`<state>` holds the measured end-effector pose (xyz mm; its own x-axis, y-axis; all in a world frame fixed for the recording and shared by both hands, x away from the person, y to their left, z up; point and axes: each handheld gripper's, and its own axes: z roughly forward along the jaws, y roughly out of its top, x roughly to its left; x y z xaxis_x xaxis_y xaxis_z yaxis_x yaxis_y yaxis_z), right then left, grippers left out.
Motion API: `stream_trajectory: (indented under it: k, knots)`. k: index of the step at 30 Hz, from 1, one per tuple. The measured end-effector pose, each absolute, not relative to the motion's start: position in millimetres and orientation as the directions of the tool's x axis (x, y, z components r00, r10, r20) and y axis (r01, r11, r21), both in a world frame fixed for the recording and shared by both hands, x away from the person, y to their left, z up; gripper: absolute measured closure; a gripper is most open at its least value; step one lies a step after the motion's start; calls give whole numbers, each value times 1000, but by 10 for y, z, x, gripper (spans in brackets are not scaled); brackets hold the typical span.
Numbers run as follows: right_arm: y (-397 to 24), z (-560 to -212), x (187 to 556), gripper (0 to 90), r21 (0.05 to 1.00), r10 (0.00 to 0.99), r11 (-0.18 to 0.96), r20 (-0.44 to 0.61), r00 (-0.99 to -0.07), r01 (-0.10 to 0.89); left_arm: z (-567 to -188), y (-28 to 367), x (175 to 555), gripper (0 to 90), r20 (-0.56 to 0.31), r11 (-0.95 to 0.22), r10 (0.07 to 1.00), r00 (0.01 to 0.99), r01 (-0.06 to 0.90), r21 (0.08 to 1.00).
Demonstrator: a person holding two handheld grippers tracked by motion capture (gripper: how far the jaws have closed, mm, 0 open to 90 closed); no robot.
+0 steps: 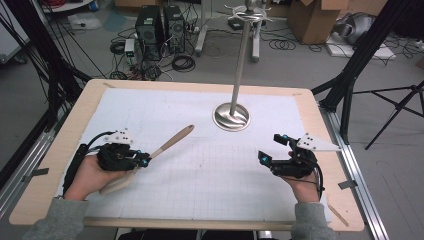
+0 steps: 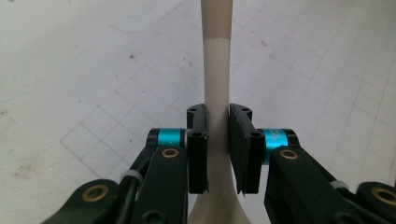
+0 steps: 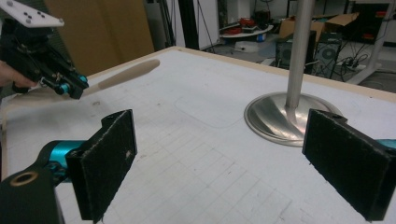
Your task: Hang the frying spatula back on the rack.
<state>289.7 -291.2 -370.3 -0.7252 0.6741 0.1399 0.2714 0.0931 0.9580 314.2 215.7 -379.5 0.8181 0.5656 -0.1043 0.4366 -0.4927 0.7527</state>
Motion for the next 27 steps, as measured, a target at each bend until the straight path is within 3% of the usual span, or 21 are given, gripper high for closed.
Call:
stream_trajectory:
  k: [14,27]
  knots:
    - [-2910,-3675,2889,86,962,668,80,141,-731,259,-3477,2060,3209,775,-100,-429,589,802,415,803]
    - [-2887,-3677,2890,86,961,664,84,142,-734,262,-3236,2118,3310,776,-160,-334,610,776,435,836]
